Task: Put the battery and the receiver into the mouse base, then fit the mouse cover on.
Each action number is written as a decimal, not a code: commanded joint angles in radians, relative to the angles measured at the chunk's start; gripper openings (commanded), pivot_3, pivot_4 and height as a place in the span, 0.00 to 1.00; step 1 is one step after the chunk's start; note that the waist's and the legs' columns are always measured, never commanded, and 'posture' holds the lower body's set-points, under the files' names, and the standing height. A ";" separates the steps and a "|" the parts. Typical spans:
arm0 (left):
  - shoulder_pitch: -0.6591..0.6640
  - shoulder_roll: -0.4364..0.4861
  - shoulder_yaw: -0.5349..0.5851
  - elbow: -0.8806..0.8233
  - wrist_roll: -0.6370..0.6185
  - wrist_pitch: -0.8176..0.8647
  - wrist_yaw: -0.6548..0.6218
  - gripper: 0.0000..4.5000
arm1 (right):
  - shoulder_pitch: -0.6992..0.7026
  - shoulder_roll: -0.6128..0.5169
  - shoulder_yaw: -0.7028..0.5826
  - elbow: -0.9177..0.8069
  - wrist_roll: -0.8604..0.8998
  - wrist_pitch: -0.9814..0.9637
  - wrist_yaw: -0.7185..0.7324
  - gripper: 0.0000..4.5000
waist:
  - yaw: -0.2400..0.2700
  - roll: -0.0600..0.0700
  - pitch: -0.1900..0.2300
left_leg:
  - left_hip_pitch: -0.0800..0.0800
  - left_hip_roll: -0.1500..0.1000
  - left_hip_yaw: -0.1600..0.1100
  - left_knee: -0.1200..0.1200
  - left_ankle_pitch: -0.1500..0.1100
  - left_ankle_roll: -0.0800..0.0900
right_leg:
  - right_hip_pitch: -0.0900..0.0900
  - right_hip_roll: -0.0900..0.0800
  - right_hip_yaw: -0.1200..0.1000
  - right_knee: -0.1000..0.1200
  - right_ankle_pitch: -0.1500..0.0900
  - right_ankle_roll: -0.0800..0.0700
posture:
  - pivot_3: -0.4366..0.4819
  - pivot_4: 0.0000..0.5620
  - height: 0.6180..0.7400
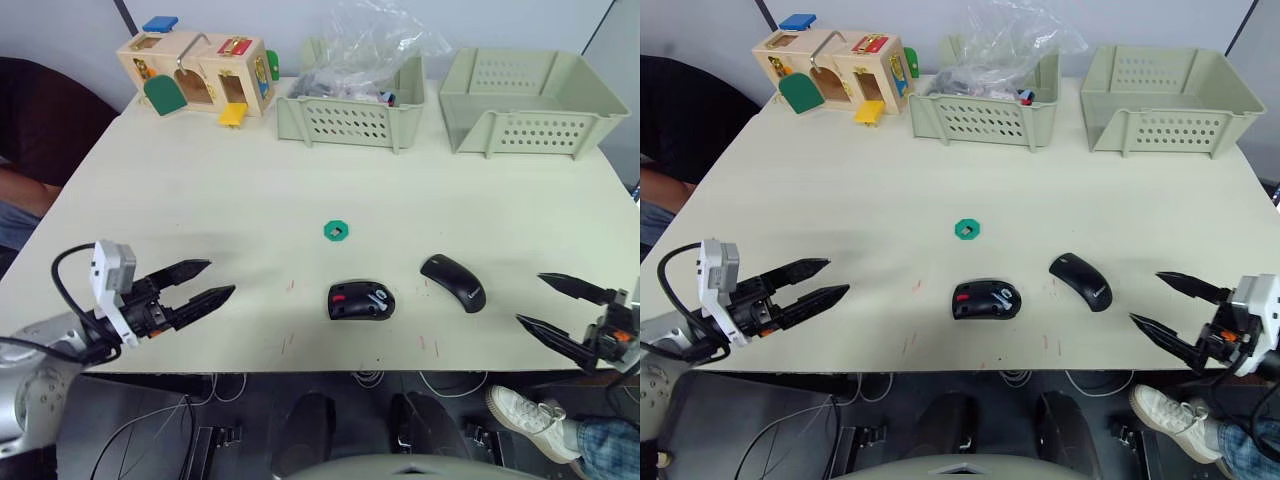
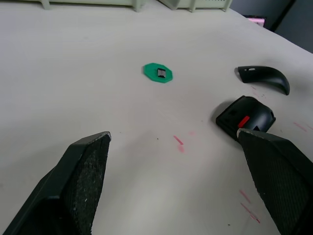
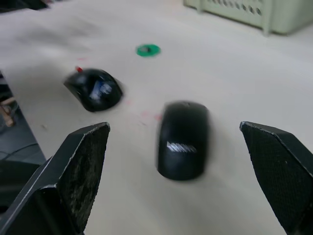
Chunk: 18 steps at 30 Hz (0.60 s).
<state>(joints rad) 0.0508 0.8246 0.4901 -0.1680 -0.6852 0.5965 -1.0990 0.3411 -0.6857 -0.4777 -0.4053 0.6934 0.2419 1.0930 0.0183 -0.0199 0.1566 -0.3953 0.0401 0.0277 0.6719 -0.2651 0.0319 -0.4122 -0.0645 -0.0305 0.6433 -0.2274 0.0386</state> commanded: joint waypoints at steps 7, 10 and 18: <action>-0.442 0.051 -0.337 0.098 0.149 0.077 0.041 0.98 | -0.002 0.000 -0.003 -0.259 0.097 0.091 -0.157 1.00 | -0.001 -0.003 0.001 | -0.002 -0.001 0.001 0.000 0.000 0.000 | 0.000 -0.001 0.001 -0.001 0.005 0.000 | 0.48 0.27 1.00; -0.536 0.019 -0.437 0.075 0.226 0.150 0.152 0.98 | 0.008 0.002 -0.007 -0.275 0.095 0.093 -0.176 1.00 | -0.005 -0.003 0.001 | -0.001 -0.001 0.002 0.000 0.000 0.000 | 0.000 0.000 0.003 -0.001 0.005 0.001 | 0.48 0.27 1.00; -0.684 -0.160 -0.609 0.117 0.342 0.193 0.305 0.98 | 0.027 0.018 0.007 -0.322 0.081 0.094 -0.236 1.00 | 0.001 -0.004 0.002 | -0.002 -0.001 0.004 0.002 0.000 0.000 | 0.001 0.000 0.000 0.000 0.003 0.003 | 0.48 0.27 1.00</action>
<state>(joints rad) -0.6222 0.6786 -0.1145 -0.0556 -0.3648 0.8033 -0.8340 0.3703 -0.6712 -0.4658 -0.7000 0.7675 0.3446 0.8737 0.0195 -0.0243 0.1586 -0.3969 0.0392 0.0320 0.6738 -0.2650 0.0319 -0.4116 -0.0645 -0.0292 0.6433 -0.2243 0.0420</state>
